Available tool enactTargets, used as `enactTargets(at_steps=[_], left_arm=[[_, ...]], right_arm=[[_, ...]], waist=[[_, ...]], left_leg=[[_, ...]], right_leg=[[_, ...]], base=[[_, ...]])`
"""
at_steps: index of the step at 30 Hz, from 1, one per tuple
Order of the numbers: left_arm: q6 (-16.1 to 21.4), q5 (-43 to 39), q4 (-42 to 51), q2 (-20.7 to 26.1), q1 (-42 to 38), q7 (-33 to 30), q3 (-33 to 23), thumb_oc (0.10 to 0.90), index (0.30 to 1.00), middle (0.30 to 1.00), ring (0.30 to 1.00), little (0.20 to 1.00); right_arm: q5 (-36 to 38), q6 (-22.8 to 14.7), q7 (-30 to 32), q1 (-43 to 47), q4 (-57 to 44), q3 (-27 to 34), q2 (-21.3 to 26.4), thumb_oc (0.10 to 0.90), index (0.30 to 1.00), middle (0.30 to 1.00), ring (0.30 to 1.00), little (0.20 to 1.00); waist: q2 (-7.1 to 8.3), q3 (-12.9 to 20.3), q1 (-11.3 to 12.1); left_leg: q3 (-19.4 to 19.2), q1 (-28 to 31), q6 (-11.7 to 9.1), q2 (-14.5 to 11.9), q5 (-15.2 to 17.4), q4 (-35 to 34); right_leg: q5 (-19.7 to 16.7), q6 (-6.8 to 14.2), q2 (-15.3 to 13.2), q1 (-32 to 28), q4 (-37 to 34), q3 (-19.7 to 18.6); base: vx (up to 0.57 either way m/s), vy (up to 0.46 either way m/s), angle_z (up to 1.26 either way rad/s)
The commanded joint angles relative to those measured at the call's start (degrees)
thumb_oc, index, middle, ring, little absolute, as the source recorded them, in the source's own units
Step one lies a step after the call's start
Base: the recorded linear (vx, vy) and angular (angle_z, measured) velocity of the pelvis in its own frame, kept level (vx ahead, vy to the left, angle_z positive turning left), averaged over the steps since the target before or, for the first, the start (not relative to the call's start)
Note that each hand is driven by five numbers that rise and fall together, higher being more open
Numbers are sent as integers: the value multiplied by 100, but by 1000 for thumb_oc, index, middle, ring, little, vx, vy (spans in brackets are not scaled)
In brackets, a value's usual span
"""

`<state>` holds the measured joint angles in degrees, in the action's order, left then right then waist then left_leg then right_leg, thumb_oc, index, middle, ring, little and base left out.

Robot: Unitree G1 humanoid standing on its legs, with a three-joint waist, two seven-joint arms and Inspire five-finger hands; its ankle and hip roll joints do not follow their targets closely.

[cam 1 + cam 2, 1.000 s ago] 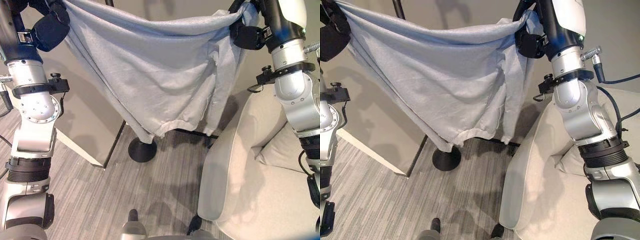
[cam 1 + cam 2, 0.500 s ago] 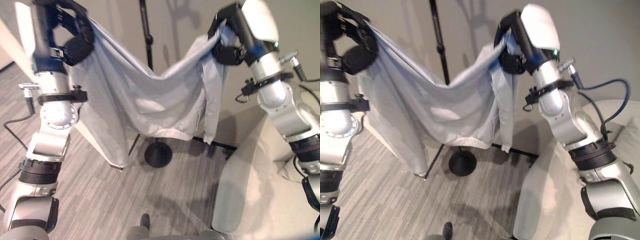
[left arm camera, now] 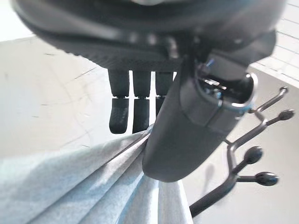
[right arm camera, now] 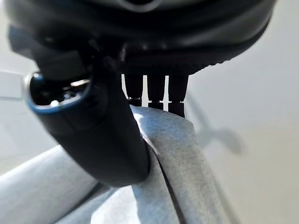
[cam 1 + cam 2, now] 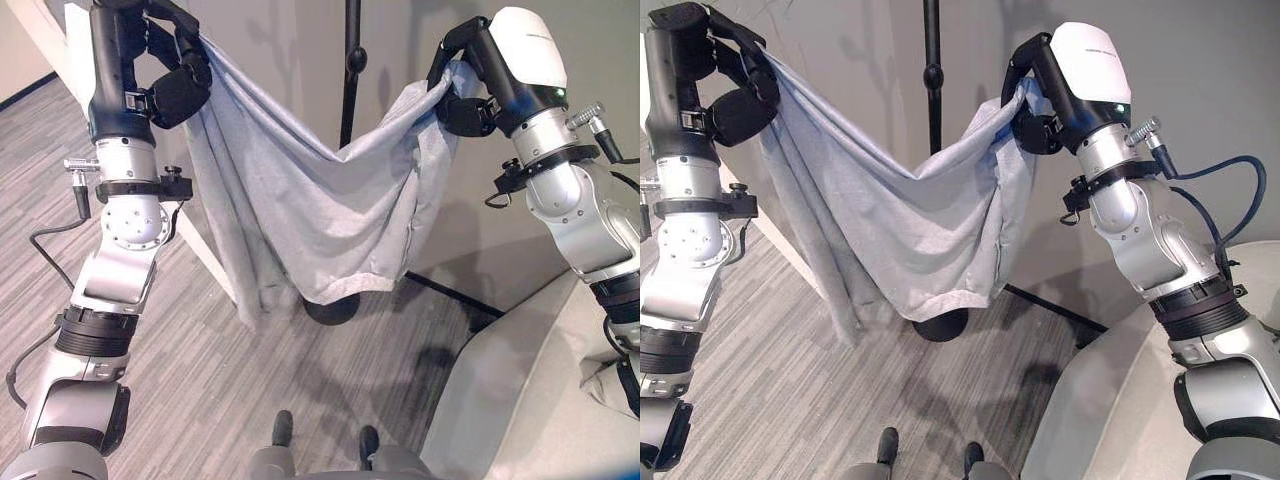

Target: Hang the clothes on the sofa on the clothes rack.

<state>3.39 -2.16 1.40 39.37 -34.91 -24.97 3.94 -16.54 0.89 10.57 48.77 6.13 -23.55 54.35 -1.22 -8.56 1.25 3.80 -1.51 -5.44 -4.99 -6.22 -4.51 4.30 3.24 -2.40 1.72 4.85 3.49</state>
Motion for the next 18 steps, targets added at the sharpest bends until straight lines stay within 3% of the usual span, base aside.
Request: enactTargets(at_steps=[1, 10, 18], left_arm=[[462, 147, 381, 368, -195, -167, -489, 400, 300, 300, 300, 300], [372, 339, 411, 444, -59, -205, -624, 400, 300, 300, 300, 300], [355, 487, 510, 525, 61, -403, -872, 400, 300, 300, 300, 300]], right_arm=[[120, -127, 562, 59, -251, 715, 50, 400, 300, 300, 300, 300], [-87, -18, 844, -211, -275, 1212, 228, 400, 300, 300, 300, 300], [-240, 18, 1349, -527, -586, 2003, 381, 400, 300, 300, 300, 300]], waist=[[539, 661, 19], [594, 752, -17], [573, 794, -82]], left_leg=[[-485, 433, -39, 329, 796, -49], [-724, 565, -78, 236, 933, -49], [-817, 610, -75, 206, 950, -49]], right_leg=[[-471, 269, -114, -471, -985, 605], [-417, 301, -138, -557, -985, 707], [-426, 319, -152, -571, -985, 716]], base=[[48, -7, 14], [17, 1, -1], [24, 6, -4]])
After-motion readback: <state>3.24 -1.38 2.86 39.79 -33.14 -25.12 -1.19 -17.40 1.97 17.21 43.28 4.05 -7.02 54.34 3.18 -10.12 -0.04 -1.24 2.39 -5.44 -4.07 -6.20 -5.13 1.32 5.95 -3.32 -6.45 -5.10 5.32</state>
